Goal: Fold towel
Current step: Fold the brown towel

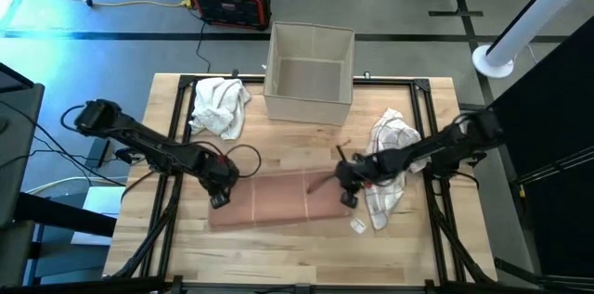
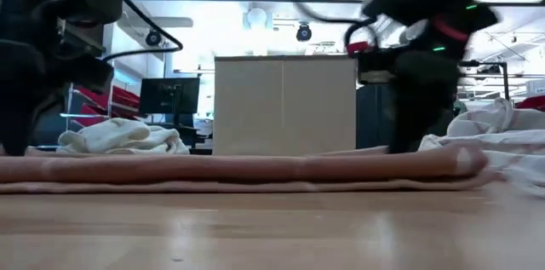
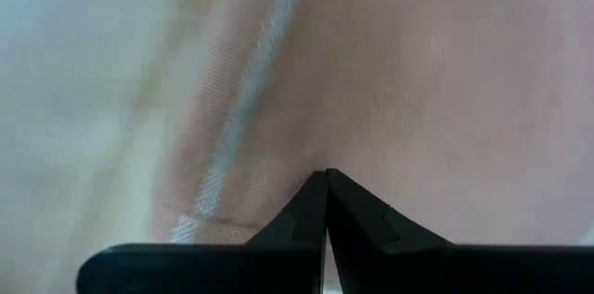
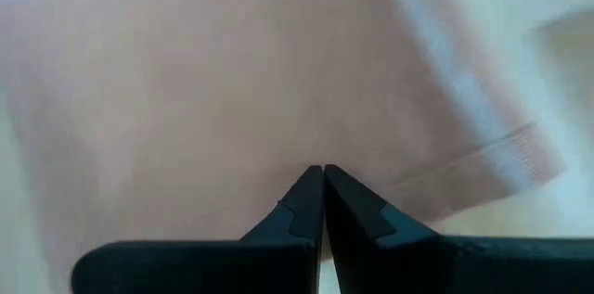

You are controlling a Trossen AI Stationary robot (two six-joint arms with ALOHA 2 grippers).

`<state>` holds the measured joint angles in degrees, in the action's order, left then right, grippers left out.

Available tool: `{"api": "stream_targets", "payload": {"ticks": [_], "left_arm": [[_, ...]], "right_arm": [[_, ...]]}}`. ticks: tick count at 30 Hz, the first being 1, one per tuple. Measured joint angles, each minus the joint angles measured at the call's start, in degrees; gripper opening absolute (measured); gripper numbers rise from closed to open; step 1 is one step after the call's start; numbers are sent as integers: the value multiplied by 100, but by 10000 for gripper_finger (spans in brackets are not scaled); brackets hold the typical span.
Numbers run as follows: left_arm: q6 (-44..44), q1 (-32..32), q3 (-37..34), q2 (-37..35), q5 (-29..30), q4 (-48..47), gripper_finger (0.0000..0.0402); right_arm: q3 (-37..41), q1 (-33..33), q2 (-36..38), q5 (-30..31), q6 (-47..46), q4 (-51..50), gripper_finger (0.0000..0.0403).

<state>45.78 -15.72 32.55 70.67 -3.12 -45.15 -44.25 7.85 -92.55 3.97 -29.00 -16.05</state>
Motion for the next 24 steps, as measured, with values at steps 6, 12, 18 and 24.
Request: {"api": "stream_targets", "payload": {"ticks": [6, 12, 18, 24], "left_arm": [[-427, 198, 544, -333, 128, -474, 0], [-1471, 257, 1120, -891, 206, -625, 0], [-1816, -114, 1132, -1762, 102, -776, 0], [-1934, -485, 1129, -2210, 288, -954, 0]], "right_arm": [[-792, -568, 237, -106, -324, -1331, 0], [-1998, -470, 330, 182, -1817, -2979, 0], [-2471, -202, 330, 243, -3831, -3530, 6], [-2338, 5, 62, 82, -4718, -4012, 74]]}}
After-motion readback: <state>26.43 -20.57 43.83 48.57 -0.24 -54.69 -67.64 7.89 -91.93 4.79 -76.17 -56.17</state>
